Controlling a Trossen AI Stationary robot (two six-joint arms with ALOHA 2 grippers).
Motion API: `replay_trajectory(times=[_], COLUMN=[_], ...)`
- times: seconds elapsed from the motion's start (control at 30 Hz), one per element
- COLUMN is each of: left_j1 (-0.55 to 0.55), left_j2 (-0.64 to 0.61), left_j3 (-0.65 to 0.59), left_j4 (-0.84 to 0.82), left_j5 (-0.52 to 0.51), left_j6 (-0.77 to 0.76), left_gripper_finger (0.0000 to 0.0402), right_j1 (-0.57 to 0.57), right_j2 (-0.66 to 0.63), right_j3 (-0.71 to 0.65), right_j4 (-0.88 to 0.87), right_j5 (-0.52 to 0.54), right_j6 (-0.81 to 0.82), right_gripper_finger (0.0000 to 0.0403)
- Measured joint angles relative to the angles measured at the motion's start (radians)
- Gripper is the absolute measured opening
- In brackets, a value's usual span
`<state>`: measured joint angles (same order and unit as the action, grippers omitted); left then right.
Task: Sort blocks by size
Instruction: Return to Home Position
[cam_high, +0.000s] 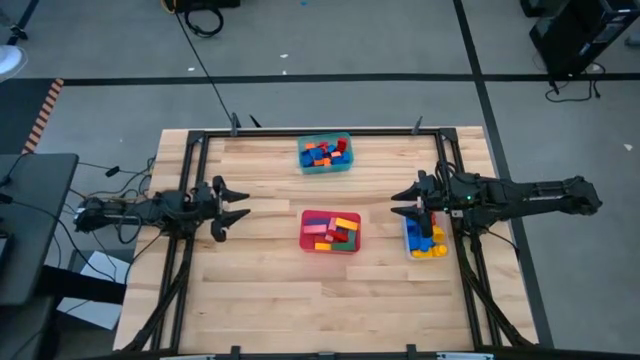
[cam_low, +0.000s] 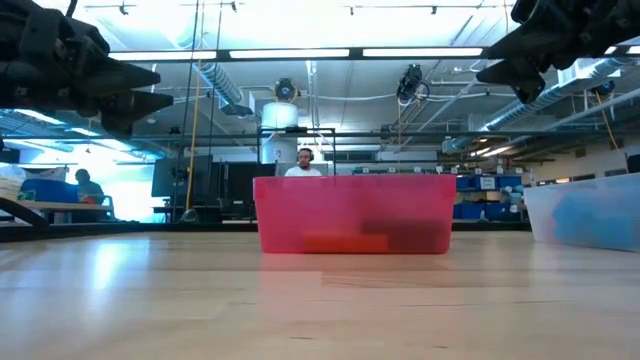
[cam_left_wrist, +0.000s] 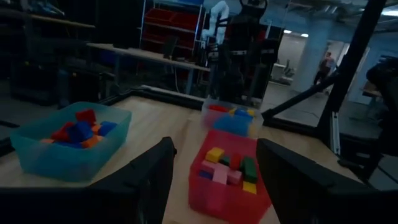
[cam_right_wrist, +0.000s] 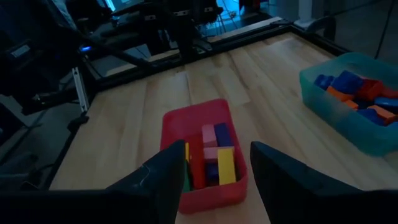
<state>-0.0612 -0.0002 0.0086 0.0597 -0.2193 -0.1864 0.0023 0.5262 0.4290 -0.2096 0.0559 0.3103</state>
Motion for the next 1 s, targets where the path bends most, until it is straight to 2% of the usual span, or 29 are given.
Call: replay_trajectory(times=[0.17,0.43,0.63,0.73,0.9,1.0], left_j1=[0.001,0.001,0.001,0.001,0.001,0.001], left_j2=[0.0,0.0,0.0,0.0,0.0,0.0], left_j3=[0.0,0.0,0.0,0.0,0.0,-0.001], left_j4=[-0.012,0.027,0.025,0.026,0.025,0.025], left_j5=[-0.033,-0.04,-0.04,-0.04,-0.04,-0.04], left_j6=[0.0,-0.001,-0.001,-0.001,-0.001,-0.001], left_gripper_finger=[0.0236,0.0236,0.0236,0.0236,0.0236,0.0236], right_j1=[0.0,0.0,0.0,0.0,0.0,0.0], right_j2=[0.0,0.0,-0.025,-0.073,-0.203,-0.28], right_j3=[0.0,0.0,-0.018,-0.087,-0.239,-0.31], right_j4=[-0.002,-0.016,-0.004,0.052,0.254,0.3], right_j5=[-0.004,0.095,-0.06,-0.084,-0.115,-0.118], right_j6=[-0.048,-0.056,-0.135,-0.135,-0.123,-0.095], right_gripper_finger=[0.0195,0.0195,0.0195,0.0195,0.0195,0.0195])
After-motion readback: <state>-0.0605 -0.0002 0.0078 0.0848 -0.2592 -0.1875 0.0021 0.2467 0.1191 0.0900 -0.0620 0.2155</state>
